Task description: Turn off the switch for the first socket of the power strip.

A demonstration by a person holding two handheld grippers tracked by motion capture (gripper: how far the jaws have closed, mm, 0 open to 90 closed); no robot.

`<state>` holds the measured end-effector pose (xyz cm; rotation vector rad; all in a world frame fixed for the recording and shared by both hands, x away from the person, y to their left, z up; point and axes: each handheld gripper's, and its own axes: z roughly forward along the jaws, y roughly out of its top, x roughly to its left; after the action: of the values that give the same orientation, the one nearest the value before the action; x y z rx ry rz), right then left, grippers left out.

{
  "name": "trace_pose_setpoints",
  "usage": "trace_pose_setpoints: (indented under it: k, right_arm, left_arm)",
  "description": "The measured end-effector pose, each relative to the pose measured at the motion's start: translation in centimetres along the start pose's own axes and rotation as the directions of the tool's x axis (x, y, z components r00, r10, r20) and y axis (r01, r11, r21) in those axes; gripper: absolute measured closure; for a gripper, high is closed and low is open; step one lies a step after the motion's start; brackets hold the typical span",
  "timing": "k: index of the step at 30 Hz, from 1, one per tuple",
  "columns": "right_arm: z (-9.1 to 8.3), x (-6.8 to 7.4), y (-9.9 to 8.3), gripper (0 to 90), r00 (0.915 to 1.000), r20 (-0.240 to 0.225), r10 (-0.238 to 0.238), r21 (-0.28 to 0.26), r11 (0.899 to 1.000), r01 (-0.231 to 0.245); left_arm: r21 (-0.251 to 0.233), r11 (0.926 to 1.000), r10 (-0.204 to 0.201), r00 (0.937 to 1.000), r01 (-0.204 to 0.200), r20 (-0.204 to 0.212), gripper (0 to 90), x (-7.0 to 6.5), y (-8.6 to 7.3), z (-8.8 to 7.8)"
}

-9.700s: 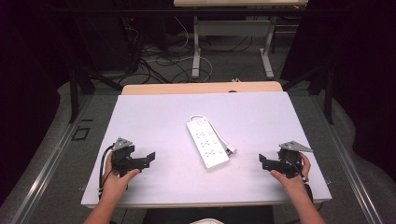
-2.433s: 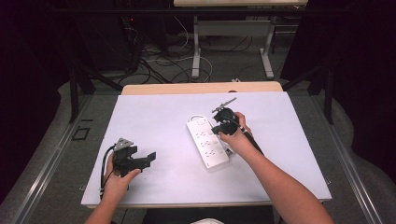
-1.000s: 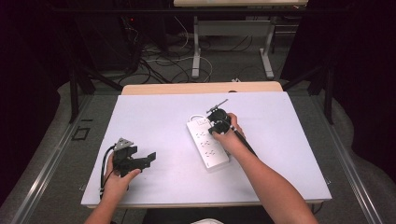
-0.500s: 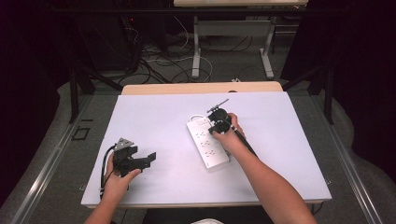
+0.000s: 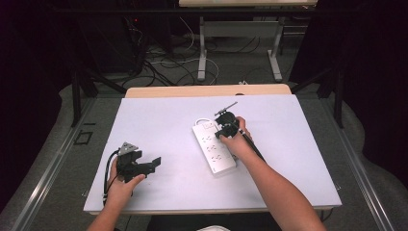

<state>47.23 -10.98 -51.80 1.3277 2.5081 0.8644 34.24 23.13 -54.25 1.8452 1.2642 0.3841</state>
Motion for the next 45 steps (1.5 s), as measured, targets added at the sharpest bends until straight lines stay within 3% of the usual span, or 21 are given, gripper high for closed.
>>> trace_pose_setpoints:
  k: [2,5,6,7,9,12,14,15,18,20,22,24,25,30,31,33,34,38,40,42,45]
  right_arm:
    - [0.05,-0.05,-0.04,85.3,1.0,-0.007,0.005,-0.012,1.0,-0.005]
    - [-0.26,-0.04,0.14,85.4,0.9998,0.001,0.021,0.044,0.999,-0.021]
    - [-0.15,-0.23,0.07,85.7,1.0,-0.007,0.0,0.02,1.0,0.0]
    - [-0.03,-0.19,0.0,86.0,0.9998,-0.011,0.017,-0.005,1.0,-0.017]
    - [-0.07,-0.13,0.03,86.6,0.9994,0.017,0.03,-0.011,1.0,-0.029]
    - [-0.21,-0.21,0.09,86.8,0.9999,0.008,0.015,0.002,1.0,-0.015]
    - [0.19,0.03,0.0,87.0,0.9994,0.005,0.035,-0.036,0.999,-0.035]
    - [-0.38,-0.12,0.26,87.0,1.0,0.009,-0.004,0.054,0.999,0.003]
    - [0.17,-0.04,0.02,87.3,1.0,-0.002,0.008,-0.026,1.0,-0.008]
    - [0.11,-0.02,0.06,87.8,1.0,0.007,0.006,-0.011,1.0,-0.006]
    - [0.48,0.1,-0.1,88.6,0.9998,0.003,0.017,-0.066,0.998,-0.017]
    - [0.42,0.13,-0.1,89.6,1.0,0.001,-0.001,-0.058,0.998,0.001]
    - [0.32,0.32,-0.06,90.0,0.9998,0.01,0.019,-0.036,0.999,-0.018]
    - [0.29,0.41,-0.13,90.0,0.9995,0.019,0.026,-0.036,0.999,-0.026]
    - [0.42,0.31,-0.21,90.0,0.9998,0.006,0.017,-0.06,0.998,-0.017]
    - [0.31,0.22,-0.26,90.0,1.0,0.004,-0.003,-0.038,0.999,0.003]
    - [0.33,0.4,-0.28,90.0,0.9998,0.011,0.019,-0.019,1.0,-0.019]
    - [0.39,0.3,-0.59,90.0,0.9999,0.002,0.011,-0.053,0.999,-0.01]
    - [0.23,0.34,-0.54,90.0,0.9998,0.01,0.019,-0.033,0.999,-0.018]
    - [0.5,0.33,-0.64,90.0,0.9998,0.001,0.019,-0.074,0.997,-0.018]
    - [0.16,0.48,-0.56,90.0,0.9996,0.02,0.022,-0.025,0.999,-0.021]
  left_arm:
    - [0.0,1.0,-0.001,1.0,0.001,0.001,11.3,0.01,-0.01,0.03]
    - [0.001,1.0,-0.001,1.0,0.001,0.0,11.3,0.03,-0.01,0.01]
    - [0.001,1.0,-0.002,1.0,0.002,0.001,11.4,0.03,0.0,0.0]
    - [0.001,1.0,-0.002,1.0,0.002,0.001,11.3,0.05,-0.01,0.0]
    - [0.0,1.0,-0.003,1.0,0.003,-0.001,11.4,0.07,-0.02,0.03]
    - [0.001,1.0,-0.003,1.0,0.003,-0.001,11.4,0.07,-0.02,0.04]
    - [0.002,1.0,-0.002,1.0,0.002,-0.001,11.4,0.05,-0.02,0.03]
    - [0.002,1.0,-0.001,1.0,0.001,0.0,11.4,0.04,-0.01,0.02]
    - [0.001,1.0,-0.001,1.0,0.001,-0.001,11.4,0.03,-0.02,0.02]
    - [0.002,1.0,0.0,1.0,0.0,0.0,11.4,0.04,-0.02,-0.01]
    - [0.011,0.9999,0.002,1.0,-0.002,0.003,11.5,0.06,0.02,-0.1]
    - [0.012,0.9999,0.002,1.0,-0.002,0.003,11.4,0.08,0.02,-0.1]
    - [0.012,0.9999,0.002,1.0,-0.002,0.003,11.4,0.08,0.02,-0.1]
    - [0.012,0.9999,0.002,1.0,-0.002,0.004,11.5,0.07,0.02,-0.1]
    - [0.012,0.9999,0.002,1.0,-0.002,0.003,11.5,0.06,0.02,-0.09]
    - [0.006,1.0,0.001,1.0,-0.001,0.001,11.5,0.04,-0.01,-0.05]
    - [0.002,1.0,0.0,1.0,0.0,0.0,11.5,0.02,-0.02,-0.02]
    - [0.001,1.0,0.0,1.0,0.0,0.0,11.5,0.0,-0.03,0.02]
    - [0.0,1.0,0.001,1.0,-0.001,0.001,11.5,-0.01,-0.01,0.01]
    - [-0.001,1.0,-0.001,1.0,0.001,-0.002,11.5,-0.01,0.0,-0.01]
    - [-0.003,1.0,-0.006,1.0,0.006,-0.002,11.5,0.05,0.02,0.01]
